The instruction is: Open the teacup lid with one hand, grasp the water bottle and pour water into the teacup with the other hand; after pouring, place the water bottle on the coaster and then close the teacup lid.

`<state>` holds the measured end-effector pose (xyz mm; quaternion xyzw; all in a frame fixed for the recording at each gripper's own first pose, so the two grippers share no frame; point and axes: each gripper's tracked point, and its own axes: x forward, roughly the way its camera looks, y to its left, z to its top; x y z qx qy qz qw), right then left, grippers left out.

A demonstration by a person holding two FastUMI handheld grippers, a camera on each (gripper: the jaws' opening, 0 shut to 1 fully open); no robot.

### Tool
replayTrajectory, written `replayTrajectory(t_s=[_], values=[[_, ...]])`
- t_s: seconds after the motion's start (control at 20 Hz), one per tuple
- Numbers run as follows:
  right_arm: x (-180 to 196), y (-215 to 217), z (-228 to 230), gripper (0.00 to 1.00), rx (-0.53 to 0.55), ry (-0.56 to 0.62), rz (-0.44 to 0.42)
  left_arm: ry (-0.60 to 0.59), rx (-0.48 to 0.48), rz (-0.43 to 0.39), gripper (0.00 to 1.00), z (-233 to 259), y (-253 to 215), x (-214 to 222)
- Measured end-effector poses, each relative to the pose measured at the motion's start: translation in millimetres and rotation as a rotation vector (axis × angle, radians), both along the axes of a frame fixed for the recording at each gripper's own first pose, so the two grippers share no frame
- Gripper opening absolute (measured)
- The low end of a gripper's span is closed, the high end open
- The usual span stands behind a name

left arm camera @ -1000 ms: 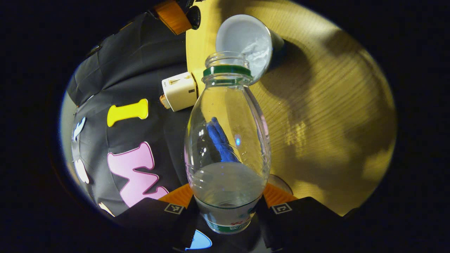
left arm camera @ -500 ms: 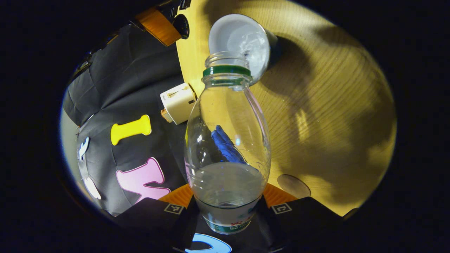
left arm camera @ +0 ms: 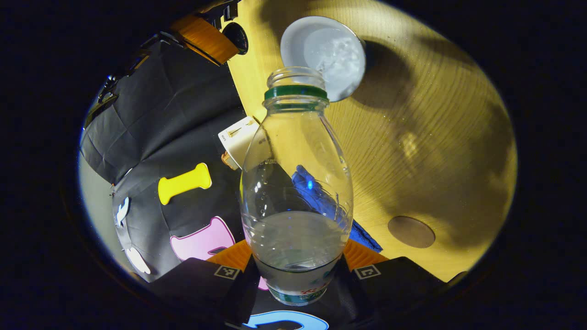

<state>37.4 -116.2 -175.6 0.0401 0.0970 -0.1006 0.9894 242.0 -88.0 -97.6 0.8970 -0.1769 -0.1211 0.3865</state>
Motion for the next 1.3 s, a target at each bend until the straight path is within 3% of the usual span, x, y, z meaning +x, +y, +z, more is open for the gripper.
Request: replayTrajectory(t_s=[0.9, 1.0, 1.05, 1.3], values=[[0, 5, 26, 0.27, 0.023, -0.025, -0.005, -0.083, 0.096, -0.020, 0.75, 79, -5, -13], [0, 4, 27, 0.31, 0.029, -0.027, -0.008, -0.088, 0.098, -0.022, 0.75, 83, -6, -13], [0, 4, 28, 0.27, 0.032, -0.027, -0.009, -0.091, 0.100, -0.023, 0.75, 83, -6, -13], [2, 2, 30, 0.27, 0.027, -0.026, -0.006, -0.081, 0.090, -0.014, 0.75, 81, -6, -13]])
